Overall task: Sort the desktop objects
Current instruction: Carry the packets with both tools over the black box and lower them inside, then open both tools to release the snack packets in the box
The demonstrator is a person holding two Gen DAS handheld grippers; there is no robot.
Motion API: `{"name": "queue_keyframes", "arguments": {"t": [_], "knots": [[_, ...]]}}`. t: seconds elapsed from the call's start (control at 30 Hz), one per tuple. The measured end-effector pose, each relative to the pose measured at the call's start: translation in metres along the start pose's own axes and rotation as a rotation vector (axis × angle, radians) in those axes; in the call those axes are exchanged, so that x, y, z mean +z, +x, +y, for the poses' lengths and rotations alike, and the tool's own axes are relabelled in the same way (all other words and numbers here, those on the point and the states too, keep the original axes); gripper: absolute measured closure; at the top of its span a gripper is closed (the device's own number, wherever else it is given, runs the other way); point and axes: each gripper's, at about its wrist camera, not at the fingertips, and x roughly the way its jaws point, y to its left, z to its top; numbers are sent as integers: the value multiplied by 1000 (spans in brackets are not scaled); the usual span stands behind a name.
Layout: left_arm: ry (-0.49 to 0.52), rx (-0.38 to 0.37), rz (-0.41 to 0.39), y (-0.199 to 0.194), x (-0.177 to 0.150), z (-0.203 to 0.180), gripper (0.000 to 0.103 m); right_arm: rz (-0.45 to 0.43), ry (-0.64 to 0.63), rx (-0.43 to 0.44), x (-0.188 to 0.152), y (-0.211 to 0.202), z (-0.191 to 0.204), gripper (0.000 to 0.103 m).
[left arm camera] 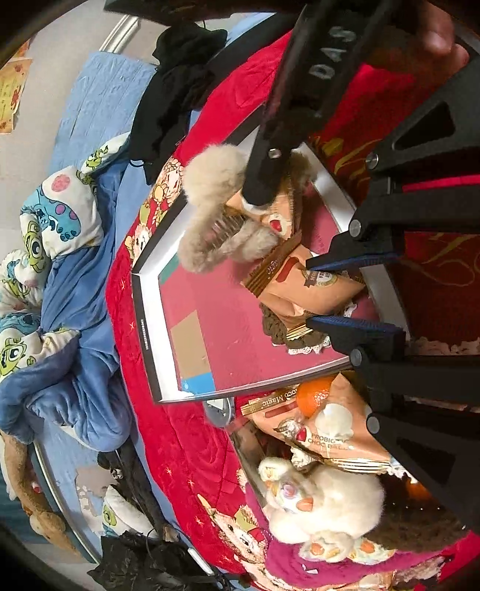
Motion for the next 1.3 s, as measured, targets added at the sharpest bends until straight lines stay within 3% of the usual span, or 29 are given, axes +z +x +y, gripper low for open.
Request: {"name": "queue_keyframes", "arguments": {"t": [0.3,0.67,0.83,0.87,0.93,1.0,1.03,1.2,1.3], "knots": [[36,40,-26,2,-6,-4,78,81,-82,-38,-10,10,9,85],[28,51,-42,1,-7,-4,77,77,-66,-23,-11,8,9,81],[20,65,-44,1,-7,-3,72,71,-41,0,-10,6,6,80],[25,68,-48,0,-7,-5,67,69,-39,2,-10,5,6,78],[36,58,-71,-4,-7,-8,44,63,-45,-2,-9,3,7,65],[39,13,-94,-10,-6,-11,8,48,-69,4,-8,-2,12,32],[39,-19,-98,-13,-6,-14,0,37,-76,4,-8,-5,14,26],[63,10,-100,-16,-8,-22,0,-26,-100,-35,-4,-18,17,0],[42,11,-103,-17,-8,-16,0,-22,-89,-45,-4,-18,13,0]]}}
